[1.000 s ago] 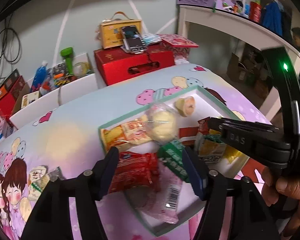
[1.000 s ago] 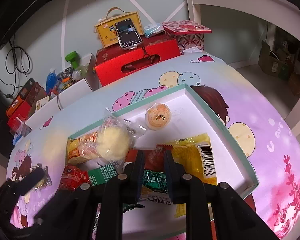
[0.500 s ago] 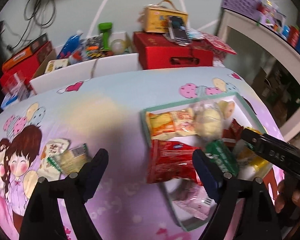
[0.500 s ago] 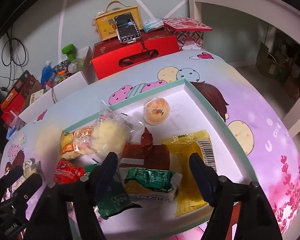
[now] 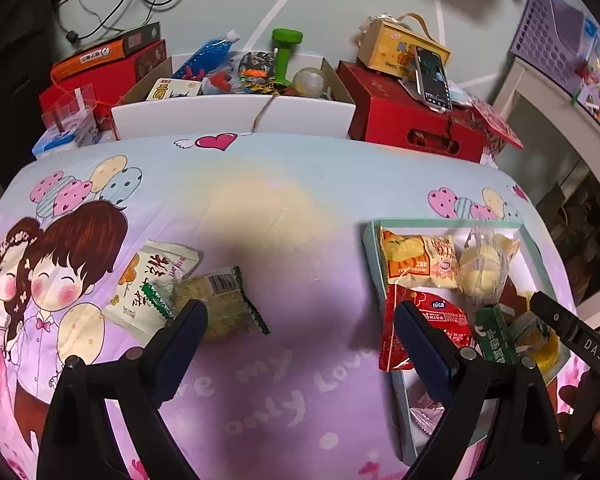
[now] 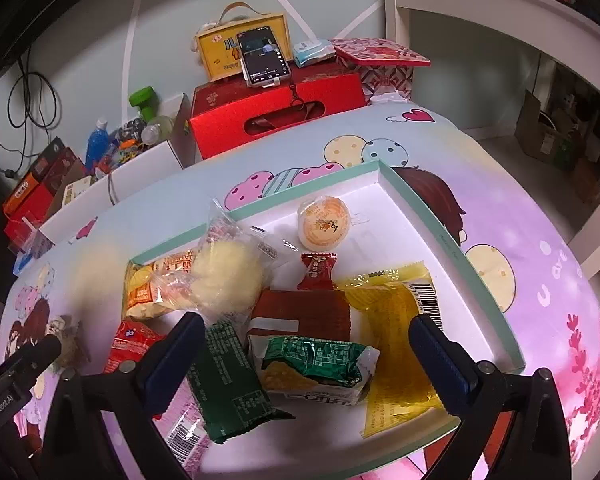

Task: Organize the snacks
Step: 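Move both grippers back over the remaining snacks on the cloth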

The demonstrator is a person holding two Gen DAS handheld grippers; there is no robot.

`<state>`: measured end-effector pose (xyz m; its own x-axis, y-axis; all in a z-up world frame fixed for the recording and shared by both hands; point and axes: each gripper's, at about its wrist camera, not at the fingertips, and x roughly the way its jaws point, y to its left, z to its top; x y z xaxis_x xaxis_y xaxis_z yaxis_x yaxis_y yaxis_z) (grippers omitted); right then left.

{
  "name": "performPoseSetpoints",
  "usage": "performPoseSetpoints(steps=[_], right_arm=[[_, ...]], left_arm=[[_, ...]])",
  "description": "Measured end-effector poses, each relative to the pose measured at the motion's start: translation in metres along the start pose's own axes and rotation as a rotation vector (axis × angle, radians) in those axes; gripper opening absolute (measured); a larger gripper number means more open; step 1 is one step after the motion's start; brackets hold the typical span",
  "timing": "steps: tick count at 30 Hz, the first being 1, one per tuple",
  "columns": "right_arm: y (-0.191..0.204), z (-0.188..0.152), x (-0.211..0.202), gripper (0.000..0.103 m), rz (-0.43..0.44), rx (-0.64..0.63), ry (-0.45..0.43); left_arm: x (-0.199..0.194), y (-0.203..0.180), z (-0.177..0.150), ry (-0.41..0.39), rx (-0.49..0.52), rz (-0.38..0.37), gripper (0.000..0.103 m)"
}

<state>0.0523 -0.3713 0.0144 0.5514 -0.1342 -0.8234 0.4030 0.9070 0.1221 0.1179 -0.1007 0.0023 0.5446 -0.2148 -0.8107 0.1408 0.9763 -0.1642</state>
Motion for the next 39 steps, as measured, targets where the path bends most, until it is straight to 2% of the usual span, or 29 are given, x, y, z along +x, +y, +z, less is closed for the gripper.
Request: performPoseSetpoints(steps=[13,19,22,26,33,39], right_arm=[[0.019,0.001,-0.008,0.103,0.02,-0.038,-0.029],[0.041,0.002,-0.021,0.103,0.066,-0.07,-0.089],[0.057,0.002,-0.027,0.103,0.091,-0.086,-0.112],[0.08,-0.001,-0.032,0.103,0.146,-0.117,-0.124],[0.137,-0.018,-0.031,0.103,0.228,-0.227,-0.105],[0.181,-0.035,-0.025,0.103,0.3,-0.293,-0.07]], left_arm=[[-0.014,0.042,0.009,-0.031,-0.062,-0.013,0.094],[-0.029,0.079,0.016,-0.056,-0.108,0.062,0.094],[-0.039,0.107,0.017,-0.069,-0.161,0.136,0.094],[-0.048,0.145,0.013,-0.074,-0.24,0.195,0.094],[-0.057,0.189,0.004,-0.065,-0.35,0.238,0.094],[-0.056,0.201,-0.001,-0.049,-0.36,0.243,0.094]])
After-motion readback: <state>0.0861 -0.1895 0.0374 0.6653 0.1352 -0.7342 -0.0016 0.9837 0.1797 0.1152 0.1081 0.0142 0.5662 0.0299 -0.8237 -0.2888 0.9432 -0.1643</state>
